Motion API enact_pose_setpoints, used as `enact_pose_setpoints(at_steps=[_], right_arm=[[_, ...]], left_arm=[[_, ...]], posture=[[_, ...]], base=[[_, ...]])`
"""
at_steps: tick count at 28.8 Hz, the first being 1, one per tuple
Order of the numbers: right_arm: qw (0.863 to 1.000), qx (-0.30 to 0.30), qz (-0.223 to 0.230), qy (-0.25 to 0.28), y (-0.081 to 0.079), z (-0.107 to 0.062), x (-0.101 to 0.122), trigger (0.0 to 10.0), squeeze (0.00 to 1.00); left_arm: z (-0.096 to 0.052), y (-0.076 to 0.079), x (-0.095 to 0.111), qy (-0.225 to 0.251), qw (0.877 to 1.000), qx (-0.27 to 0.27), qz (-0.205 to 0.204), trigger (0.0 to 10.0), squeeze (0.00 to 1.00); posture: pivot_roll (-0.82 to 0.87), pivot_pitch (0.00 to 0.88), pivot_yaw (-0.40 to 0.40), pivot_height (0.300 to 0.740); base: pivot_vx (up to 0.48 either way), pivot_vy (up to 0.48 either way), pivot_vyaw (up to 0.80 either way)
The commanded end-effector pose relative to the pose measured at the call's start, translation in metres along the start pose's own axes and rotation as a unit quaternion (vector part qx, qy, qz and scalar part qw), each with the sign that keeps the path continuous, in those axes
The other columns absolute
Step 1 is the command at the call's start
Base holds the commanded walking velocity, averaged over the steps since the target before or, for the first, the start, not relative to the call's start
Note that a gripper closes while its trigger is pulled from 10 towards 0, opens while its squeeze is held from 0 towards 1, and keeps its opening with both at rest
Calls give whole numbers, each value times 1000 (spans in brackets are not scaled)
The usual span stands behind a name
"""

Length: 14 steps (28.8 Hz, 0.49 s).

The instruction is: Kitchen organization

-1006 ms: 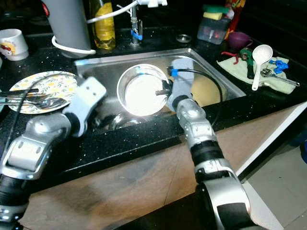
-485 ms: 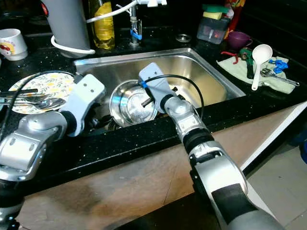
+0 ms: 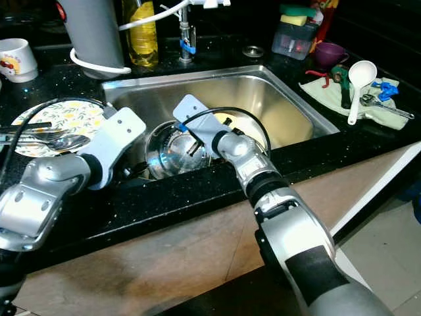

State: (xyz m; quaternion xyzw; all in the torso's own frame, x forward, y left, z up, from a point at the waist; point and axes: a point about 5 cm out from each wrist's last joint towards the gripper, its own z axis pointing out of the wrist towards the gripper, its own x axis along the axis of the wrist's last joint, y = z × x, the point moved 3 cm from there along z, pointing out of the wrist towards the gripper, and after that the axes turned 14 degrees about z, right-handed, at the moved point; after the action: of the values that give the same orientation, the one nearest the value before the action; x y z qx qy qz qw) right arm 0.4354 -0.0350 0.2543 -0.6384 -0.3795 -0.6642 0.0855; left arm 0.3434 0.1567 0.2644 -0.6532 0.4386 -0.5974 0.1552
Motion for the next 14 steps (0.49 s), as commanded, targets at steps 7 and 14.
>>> enact_pose_setpoints(at_steps=[7,14], right_arm=[[1000,18,-2,-23,-5,1,-10,10000,988],[1000,9,1,-17,-2,0,-8,10000,0]], left_arm=[[-1,3,-9,-25,1000,-1,7,10000,0],[-2,-6,-12,-39,999,22,-12,10000,0]], posture=[[27,216,-64,740],[25,216,-63,740]], base=[[0,0,0],[0,0,0]])
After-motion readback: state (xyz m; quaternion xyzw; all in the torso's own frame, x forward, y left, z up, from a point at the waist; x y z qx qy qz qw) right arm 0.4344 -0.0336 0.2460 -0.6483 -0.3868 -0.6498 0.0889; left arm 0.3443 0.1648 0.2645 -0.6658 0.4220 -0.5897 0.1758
